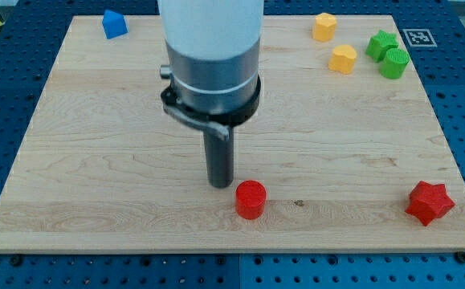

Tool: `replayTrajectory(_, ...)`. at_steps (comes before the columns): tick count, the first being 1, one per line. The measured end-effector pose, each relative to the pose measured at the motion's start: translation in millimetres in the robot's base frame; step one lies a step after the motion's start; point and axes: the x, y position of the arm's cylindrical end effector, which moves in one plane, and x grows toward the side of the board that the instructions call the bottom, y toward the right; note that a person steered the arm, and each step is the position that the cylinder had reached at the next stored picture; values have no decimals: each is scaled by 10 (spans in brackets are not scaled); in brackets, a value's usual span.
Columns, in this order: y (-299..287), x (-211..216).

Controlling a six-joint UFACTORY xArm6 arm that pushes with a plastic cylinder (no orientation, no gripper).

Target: Move the yellow hexagon slightly down

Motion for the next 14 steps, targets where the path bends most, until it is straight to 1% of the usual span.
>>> replayTrajectory(1,117,-6)
replayTrajectory(2,167,112)
replayTrajectory(3,175,45)
replayTrajectory(6,328,31)
replayTrajectory(7,428,-678)
replayTrajectory(9,689,-2304)
replayTrajectory(10,847,-3027)
replayTrajectory(11,1035,-3372)
replayTrajectory(13,2277,-3385)
replayTrajectory(14,2360,-3385)
